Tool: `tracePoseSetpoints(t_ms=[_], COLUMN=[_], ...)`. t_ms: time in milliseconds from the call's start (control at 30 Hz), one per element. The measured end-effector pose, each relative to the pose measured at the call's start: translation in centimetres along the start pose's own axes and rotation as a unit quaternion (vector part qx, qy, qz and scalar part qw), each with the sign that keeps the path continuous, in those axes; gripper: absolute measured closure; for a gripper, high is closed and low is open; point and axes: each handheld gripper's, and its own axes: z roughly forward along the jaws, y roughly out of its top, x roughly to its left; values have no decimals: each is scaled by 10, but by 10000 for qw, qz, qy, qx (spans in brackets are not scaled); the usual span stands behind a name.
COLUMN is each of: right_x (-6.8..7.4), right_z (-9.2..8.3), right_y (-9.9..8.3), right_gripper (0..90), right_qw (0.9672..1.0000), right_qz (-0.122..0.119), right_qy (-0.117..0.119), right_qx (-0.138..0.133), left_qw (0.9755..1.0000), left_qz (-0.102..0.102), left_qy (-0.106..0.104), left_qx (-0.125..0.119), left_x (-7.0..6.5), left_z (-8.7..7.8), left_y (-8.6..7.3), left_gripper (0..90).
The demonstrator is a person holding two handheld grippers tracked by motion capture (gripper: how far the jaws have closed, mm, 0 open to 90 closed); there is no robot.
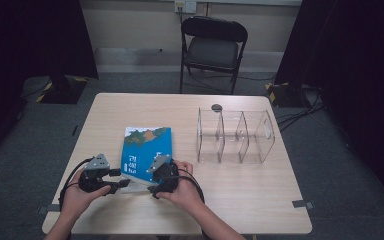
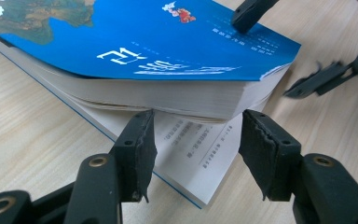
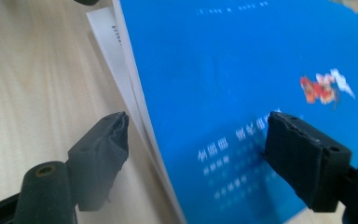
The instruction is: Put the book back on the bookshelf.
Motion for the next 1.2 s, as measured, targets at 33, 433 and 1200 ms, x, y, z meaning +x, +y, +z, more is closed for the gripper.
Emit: tracePoseSetpoints(t_ms=[33, 433, 1200], right_x=[1, 9, 11], right_z=[2, 18, 4], right_y=[3, 23, 33], right_gripper=[213, 322, 681], right_qw=[9999, 9984, 9960], right_qz=[-115, -483, -820], right_qy=[-65, -258, -97], right_qx=[77, 146, 349], left_qw=[10000, 10000, 9996], left_qz=[-28, -70, -15], left_qy=[-9, -20, 139], left_qx=[-15, 26, 233], left_x=[0, 0, -4], left_z=[0, 1, 3], left_y=[0, -1, -19], left_gripper=[455, 455, 236])
